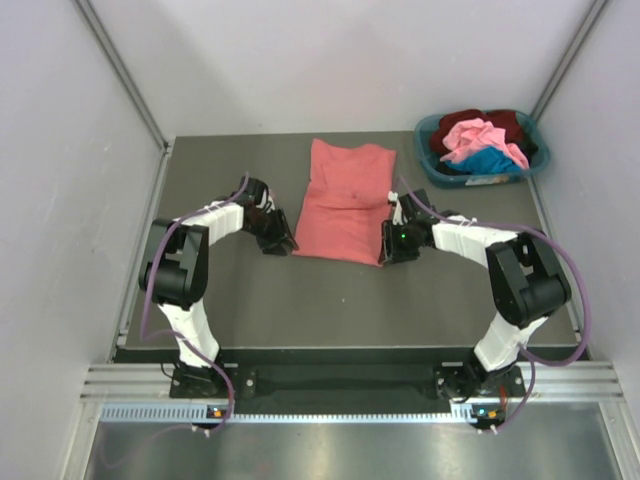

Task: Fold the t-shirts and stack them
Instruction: Fold the tshirt

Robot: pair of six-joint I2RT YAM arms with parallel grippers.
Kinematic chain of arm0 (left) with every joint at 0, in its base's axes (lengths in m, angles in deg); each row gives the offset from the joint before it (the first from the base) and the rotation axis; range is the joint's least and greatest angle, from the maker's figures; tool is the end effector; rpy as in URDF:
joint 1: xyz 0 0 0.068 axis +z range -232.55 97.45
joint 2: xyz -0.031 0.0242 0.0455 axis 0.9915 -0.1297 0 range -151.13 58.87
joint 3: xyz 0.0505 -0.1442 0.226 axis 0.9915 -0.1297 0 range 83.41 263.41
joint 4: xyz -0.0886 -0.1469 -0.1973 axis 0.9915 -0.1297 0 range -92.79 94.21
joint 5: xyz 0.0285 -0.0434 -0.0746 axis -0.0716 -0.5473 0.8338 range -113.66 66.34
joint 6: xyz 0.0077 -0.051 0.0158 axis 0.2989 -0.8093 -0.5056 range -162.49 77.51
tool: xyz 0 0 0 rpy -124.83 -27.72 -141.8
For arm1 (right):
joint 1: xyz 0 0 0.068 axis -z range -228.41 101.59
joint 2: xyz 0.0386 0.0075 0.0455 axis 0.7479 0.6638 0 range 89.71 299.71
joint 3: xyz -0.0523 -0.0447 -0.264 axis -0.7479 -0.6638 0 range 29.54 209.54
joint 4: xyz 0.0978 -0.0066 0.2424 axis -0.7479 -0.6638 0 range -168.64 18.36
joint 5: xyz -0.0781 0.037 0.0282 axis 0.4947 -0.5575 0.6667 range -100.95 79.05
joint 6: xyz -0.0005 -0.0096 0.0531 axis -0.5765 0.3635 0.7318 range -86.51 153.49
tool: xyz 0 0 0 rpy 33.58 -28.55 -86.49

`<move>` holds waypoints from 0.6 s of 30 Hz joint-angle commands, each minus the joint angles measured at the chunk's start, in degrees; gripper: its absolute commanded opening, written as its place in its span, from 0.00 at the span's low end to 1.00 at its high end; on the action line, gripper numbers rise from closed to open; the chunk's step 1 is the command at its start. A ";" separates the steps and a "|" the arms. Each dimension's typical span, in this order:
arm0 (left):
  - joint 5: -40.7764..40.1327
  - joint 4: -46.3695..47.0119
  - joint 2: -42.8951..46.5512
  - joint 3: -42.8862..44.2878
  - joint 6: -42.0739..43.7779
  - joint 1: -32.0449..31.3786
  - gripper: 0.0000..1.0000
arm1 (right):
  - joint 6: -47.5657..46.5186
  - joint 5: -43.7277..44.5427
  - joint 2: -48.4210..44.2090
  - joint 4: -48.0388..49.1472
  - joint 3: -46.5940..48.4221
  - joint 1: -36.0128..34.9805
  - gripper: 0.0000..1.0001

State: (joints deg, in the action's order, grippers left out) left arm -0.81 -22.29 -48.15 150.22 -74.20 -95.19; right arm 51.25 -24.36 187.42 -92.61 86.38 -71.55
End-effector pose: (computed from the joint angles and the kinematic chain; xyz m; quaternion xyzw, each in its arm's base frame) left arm 0.3534 -0.0934 0.1554 -0.1195 0.9534 -0.2543 0.1099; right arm 0.3013 0.1378 0.1643 -0.0736 0.9609 0.1906 0.1868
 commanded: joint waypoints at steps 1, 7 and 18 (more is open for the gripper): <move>0.01 2.33 0.67 -0.71 0.24 -0.01 0.47 | 0.08 -2.59 -1.12 4.89 -1.55 0.20 0.40; 0.35 2.15 -0.38 -0.27 0.68 -0.01 0.41 | 0.35 -3.90 -0.42 6.38 -2.79 0.28 0.40; -0.97 -2.58 2.69 -1.41 1.38 -0.01 0.00 | 0.26 -4.18 -2.78 4.37 -4.01 0.46 0.00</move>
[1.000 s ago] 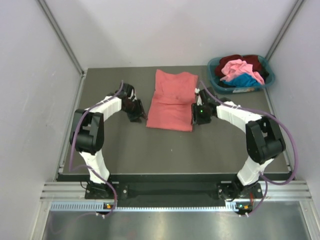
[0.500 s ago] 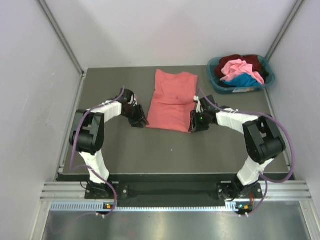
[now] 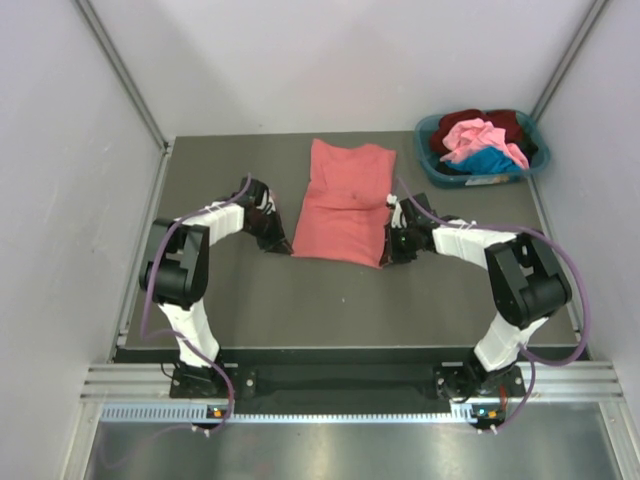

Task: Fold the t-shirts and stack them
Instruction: Fold the tshirt

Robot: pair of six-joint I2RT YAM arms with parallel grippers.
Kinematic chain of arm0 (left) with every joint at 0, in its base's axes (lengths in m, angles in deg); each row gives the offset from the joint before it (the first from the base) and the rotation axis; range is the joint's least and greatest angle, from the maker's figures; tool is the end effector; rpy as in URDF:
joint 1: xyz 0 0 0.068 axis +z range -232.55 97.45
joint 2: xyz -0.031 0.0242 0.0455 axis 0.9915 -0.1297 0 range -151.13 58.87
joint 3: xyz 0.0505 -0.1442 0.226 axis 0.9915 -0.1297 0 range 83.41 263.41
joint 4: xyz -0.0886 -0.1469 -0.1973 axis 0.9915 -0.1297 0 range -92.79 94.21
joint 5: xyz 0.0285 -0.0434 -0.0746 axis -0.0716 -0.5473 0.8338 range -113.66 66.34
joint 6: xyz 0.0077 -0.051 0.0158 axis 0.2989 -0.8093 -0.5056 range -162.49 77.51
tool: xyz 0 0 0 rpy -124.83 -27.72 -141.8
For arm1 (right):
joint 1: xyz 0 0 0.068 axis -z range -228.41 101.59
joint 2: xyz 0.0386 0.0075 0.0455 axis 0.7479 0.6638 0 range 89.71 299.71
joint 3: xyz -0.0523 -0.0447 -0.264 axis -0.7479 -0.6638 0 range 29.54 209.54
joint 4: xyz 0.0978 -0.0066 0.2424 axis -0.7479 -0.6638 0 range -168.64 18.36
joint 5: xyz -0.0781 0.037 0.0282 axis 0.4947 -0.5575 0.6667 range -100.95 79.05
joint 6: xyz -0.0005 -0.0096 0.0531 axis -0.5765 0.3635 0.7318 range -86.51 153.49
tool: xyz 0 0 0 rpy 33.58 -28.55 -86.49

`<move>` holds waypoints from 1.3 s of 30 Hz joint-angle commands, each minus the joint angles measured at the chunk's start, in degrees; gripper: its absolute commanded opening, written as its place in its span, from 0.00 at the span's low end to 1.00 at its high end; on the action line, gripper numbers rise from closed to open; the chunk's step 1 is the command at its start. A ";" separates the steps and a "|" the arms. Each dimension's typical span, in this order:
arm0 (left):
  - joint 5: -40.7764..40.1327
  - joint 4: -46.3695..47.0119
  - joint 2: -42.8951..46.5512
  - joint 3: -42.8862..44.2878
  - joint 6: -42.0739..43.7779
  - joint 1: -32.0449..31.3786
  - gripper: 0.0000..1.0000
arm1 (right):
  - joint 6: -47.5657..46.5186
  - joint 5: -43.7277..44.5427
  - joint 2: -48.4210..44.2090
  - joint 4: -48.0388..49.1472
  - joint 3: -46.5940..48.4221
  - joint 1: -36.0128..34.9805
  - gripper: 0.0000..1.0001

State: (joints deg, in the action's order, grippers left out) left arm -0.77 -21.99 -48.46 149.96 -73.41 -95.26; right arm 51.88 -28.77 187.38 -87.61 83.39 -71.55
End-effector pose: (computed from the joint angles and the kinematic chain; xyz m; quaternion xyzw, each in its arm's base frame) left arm 0.3530 -0.0938 0.1525 -0.1128 0.9546 -0.2532 0.1092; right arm 0.2972 0.1389 0.1554 -0.0799 0.9513 0.2312 0.1877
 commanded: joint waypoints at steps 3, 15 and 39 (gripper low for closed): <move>0.74 -3.95 7.98 -4.03 -0.72 -0.12 0.00 | -1.25 1.30 -6.42 -2.40 -3.56 0.46 0.00; 9.26 2.99 22.68 -27.16 -8.98 -1.88 0.00 | 3.04 -0.11 -19.17 -0.12 -19.82 -1.21 0.00; 14.29 7.91 0.72 1.66 -2.92 -2.58 0.25 | 0.42 6.31 -2.06 -3.90 10.30 0.20 0.19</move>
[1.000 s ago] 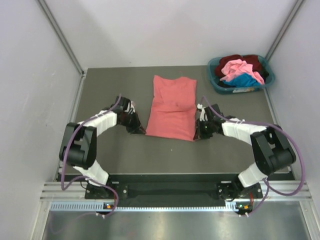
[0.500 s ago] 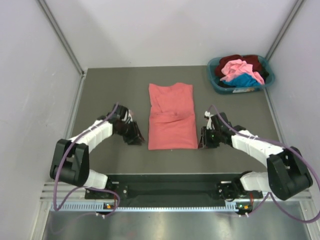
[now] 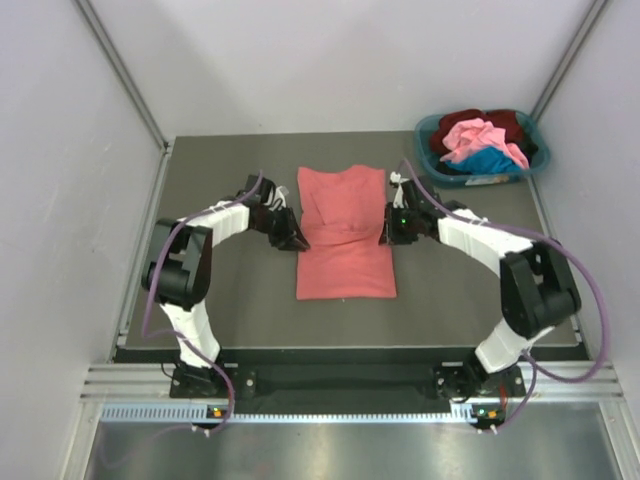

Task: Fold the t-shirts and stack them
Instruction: Fold the tshirt

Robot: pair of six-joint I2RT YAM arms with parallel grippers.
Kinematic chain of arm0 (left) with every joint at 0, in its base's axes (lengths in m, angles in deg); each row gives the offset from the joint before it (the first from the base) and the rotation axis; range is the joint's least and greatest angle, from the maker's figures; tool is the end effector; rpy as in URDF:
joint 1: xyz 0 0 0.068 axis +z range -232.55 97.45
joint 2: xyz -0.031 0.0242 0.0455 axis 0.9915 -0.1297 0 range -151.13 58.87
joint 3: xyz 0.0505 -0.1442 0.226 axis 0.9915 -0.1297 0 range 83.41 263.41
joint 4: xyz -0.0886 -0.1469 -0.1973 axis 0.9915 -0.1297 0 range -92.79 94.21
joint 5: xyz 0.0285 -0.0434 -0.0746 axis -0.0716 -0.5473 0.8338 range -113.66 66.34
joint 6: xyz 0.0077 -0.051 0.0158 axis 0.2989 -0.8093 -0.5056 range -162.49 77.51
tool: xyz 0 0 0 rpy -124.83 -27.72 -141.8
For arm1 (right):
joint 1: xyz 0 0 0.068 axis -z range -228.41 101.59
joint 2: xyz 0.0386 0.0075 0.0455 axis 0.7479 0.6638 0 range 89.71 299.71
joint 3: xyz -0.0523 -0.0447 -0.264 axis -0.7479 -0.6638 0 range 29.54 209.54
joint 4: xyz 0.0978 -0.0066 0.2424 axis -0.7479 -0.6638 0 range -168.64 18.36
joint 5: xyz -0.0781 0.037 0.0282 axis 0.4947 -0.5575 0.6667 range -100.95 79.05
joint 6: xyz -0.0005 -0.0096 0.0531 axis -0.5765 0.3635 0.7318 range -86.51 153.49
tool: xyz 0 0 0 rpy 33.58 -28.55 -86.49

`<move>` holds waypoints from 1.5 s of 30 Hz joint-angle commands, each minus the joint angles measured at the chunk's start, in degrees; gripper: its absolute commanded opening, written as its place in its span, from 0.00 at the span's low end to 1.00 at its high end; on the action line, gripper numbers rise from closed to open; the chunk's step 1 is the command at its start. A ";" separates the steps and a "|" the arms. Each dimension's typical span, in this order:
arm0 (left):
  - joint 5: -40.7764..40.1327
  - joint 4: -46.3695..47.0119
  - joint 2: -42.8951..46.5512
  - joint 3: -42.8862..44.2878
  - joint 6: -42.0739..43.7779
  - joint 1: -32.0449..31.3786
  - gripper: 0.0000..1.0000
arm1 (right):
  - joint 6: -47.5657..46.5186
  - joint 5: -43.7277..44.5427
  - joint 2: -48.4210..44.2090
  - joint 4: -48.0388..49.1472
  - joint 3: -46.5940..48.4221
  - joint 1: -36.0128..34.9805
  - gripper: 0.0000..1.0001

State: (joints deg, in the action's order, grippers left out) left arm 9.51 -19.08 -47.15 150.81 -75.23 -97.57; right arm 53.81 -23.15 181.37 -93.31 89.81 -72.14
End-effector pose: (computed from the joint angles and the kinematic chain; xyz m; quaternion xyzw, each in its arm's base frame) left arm 0.3528 -0.1148 0.1695 -0.0747 0.9293 -0.3474 0.1005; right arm 0.3022 0.1411 0.2139 -0.0617 0.9417 0.2116 0.2542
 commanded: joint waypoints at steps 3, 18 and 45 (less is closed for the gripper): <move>3.13 5.97 -3.31 1.94 -0.85 -0.27 0.26 | -1.60 0.69 7.65 2.86 6.87 1.58 0.19; -13.73 4.04 -7.37 11.09 -2.77 0.17 0.29 | -0.45 1.05 15.39 5.50 12.59 5.62 0.22; -12.35 1.67 -8.58 10.38 3.11 0.00 0.38 | -5.11 -1.06 17.50 6.38 11.89 6.67 0.33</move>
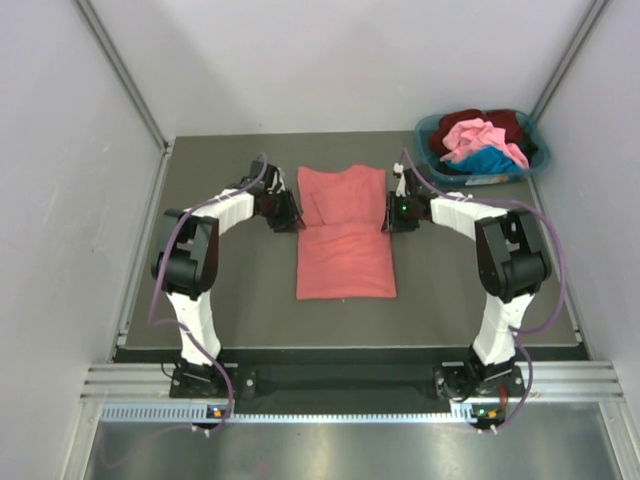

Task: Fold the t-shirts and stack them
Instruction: Fold the tshirt

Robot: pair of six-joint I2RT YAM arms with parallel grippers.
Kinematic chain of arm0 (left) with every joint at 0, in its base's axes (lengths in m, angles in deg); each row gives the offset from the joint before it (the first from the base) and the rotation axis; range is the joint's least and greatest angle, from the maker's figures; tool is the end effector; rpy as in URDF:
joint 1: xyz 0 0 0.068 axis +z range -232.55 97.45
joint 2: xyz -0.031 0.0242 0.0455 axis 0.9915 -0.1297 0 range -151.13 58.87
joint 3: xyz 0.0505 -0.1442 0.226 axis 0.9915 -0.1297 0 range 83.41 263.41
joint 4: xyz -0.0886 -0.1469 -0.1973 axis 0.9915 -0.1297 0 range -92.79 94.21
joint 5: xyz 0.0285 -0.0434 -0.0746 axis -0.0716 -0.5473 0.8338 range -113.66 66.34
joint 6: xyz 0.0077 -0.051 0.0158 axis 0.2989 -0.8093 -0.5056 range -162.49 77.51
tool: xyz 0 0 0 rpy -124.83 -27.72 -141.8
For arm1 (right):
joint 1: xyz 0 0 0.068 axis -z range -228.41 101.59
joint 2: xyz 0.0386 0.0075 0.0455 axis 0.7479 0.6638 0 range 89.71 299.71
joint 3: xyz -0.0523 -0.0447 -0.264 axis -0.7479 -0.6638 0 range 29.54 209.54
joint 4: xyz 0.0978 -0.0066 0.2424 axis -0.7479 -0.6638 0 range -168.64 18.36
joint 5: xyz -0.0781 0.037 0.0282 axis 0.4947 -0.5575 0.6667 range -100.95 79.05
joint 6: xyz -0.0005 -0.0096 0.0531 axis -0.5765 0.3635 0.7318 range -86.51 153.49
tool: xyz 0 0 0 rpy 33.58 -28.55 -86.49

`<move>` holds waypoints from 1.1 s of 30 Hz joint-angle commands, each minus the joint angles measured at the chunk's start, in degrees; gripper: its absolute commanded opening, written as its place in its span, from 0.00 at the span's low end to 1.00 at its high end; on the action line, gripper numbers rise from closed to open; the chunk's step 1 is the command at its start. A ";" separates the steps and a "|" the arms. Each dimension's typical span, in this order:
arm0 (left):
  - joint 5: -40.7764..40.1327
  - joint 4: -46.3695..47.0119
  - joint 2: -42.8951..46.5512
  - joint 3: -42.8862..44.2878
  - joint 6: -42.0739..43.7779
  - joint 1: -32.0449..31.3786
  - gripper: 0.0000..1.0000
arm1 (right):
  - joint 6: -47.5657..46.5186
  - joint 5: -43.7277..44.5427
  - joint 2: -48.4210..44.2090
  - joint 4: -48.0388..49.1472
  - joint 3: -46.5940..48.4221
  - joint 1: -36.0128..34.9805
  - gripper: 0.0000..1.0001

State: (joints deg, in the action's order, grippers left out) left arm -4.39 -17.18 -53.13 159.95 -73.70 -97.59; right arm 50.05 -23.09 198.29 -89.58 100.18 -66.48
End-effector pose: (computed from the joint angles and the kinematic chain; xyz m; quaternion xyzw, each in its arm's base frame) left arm 0.3949 -0.1182 0.1748 -0.0855 0.9423 -0.2580 0.1956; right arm 0.3734 0.1297 0.1702 -0.0436 0.9501 0.1834 0.2484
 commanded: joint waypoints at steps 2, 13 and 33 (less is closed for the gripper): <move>1.56 -0.58 -3.13 2.22 1.67 0.02 0.39 | -1.44 -1.31 0.67 2.90 1.53 1.28 0.33; 2.44 -0.85 -4.97 4.23 2.20 0.02 0.10 | -1.26 -1.13 -0.03 3.87 1.18 1.63 0.25; -4.85 -0.59 -1.11 3.72 -3.25 0.11 0.00 | 0.41 4.93 -3.63 5.72 -3.48 2.07 0.00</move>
State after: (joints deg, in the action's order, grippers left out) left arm -6.34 -18.40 -57.61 163.03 -75.90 -97.62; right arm 50.68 -21.51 197.92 -85.73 97.62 -65.76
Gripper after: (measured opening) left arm 0.012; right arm 0.019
